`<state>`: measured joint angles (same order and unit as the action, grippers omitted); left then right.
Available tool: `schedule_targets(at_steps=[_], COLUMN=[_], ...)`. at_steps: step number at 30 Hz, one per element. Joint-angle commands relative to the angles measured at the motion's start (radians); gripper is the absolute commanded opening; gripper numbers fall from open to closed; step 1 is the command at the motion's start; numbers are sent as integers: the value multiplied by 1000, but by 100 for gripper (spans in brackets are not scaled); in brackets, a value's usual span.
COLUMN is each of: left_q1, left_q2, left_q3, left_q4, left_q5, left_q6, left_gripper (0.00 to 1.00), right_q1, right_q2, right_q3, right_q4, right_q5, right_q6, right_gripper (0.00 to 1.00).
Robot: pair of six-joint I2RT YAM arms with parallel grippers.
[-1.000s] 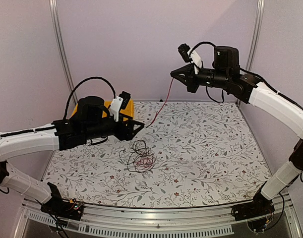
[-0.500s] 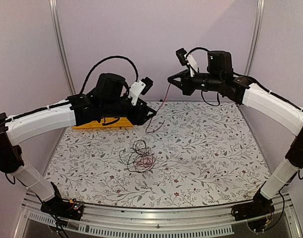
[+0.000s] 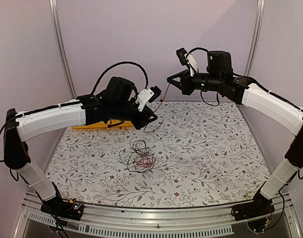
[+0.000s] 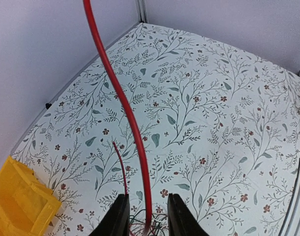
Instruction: Untangle the cables
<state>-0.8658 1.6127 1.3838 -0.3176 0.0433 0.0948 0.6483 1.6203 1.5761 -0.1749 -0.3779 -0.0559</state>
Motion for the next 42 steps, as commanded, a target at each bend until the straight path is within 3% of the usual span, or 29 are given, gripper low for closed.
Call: schedule_targets(at_steps=[1,5,6,9,11,13,17,24,30,36,42], left_q1=[6,18,23,67,121,195,331,514,683,840,920], left_q2=[34,37,33,12,-11,-39,-89,-139,-69,12,111], left_q3=[44,58,57,53,40,20,-11,-43,-21,-23,-37], left_q4=[12,19,19,-7,-25,-32,-53,-32,-31,29,138], left_q5=[25,38,38,47,48,87,46,-106,-144,-20,157], left_q6=[33,30,27,-12,-63,-120,-169,-97,-10,25,45], left_gripper=[25,9,5,0,0,0,0,0,0,0,0], right_q1=[-4,-4,-6,-78,-170,-231,-249,-251,-251,-251,-251], right_q2=[2,6,7,1,-20,-50,-151,-268,-303,-335,-369], right_q3=[18,16,16,7,-67,-181,-369,-412,-449,-516,-582], right_q4=[19,12,6,-39,-82,-122,-122,-228,-267,-279,-275], right_q5=[-17,-5,7,19,-57,-103,-79,-45,-85,-134,-124], right_q6=[15,6,4,50,160,210,87,-163,-171,-129,-114], right_gripper=[0,0,9,46,57,58,61,65,65,66,66])
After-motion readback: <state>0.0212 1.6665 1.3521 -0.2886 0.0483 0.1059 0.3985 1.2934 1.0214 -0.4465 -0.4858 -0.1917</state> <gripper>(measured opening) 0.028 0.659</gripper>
